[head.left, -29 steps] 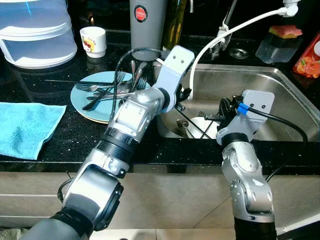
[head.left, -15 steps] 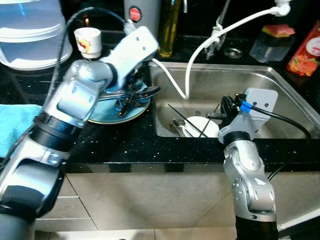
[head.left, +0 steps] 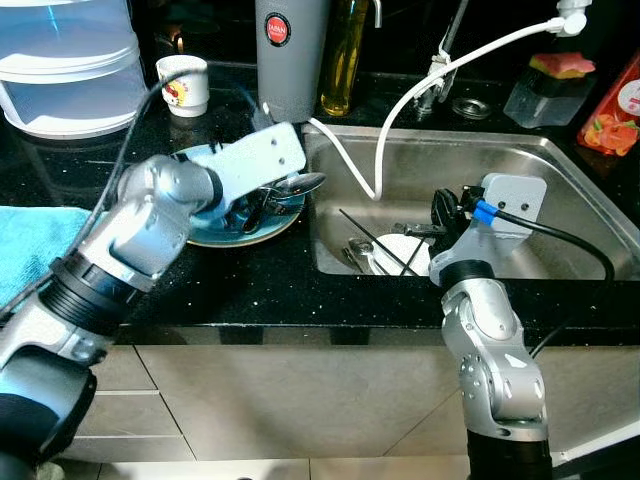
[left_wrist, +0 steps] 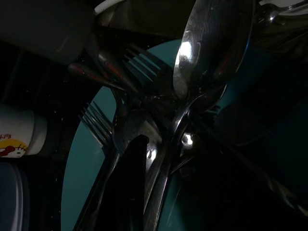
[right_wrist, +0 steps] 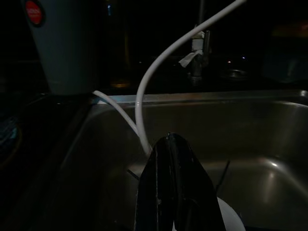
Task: Kitchen organization
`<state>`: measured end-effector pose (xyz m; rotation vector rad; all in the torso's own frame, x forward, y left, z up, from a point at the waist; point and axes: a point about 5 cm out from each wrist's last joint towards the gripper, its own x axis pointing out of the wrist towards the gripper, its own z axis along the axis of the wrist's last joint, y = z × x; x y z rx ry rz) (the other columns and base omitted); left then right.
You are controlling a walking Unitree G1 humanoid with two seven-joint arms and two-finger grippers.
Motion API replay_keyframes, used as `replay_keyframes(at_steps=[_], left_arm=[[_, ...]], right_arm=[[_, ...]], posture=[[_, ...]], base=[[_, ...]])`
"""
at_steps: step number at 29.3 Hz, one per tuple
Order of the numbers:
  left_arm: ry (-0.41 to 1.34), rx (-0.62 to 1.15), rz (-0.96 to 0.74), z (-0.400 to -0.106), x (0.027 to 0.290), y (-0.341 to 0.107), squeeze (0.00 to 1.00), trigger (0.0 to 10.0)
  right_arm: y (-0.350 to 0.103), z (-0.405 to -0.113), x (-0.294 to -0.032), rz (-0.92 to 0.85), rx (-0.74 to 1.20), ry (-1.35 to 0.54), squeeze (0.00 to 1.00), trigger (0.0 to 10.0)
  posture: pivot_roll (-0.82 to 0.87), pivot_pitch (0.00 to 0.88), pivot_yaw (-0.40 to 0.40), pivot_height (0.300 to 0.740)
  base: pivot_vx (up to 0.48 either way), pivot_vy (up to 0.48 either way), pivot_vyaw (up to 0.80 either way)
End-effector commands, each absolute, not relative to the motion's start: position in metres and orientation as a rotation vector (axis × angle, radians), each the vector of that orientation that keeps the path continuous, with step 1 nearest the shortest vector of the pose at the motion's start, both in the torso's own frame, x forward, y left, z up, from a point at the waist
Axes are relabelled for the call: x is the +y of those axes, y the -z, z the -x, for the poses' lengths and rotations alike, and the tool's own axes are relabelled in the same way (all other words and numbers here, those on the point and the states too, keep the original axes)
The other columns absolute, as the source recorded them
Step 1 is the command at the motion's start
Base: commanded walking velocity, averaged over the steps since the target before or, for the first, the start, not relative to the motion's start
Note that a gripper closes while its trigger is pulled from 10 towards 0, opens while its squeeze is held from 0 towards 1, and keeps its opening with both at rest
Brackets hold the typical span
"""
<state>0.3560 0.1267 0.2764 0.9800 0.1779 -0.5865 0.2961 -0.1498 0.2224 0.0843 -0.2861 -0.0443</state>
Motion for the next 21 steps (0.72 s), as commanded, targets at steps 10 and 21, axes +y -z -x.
replay_keyframes(at_steps=[10, 21], left_arm=[[0.595, 0.294, -1.041, -0.365, 0.127, -0.253, 0.00, 10.0], [0.393, 0.346, -0.708, -0.380, 0.140, -0.256, 0.00, 10.0]], right_arm=[[-0.221, -0.296, -0.149, -0.094, -0.288, 0.046, 0.00, 10.0], [-0.220, -0.295, -0.150, -0.096, -0.286, 0.047, 0.00, 10.0]], posture=[[0.24, 0.059, -0.047, 0.740], [0.25, 0.067, -0.052, 0.740]], base=[[0.000, 0.000, 0.00], [0.000, 0.000, 0.00]])
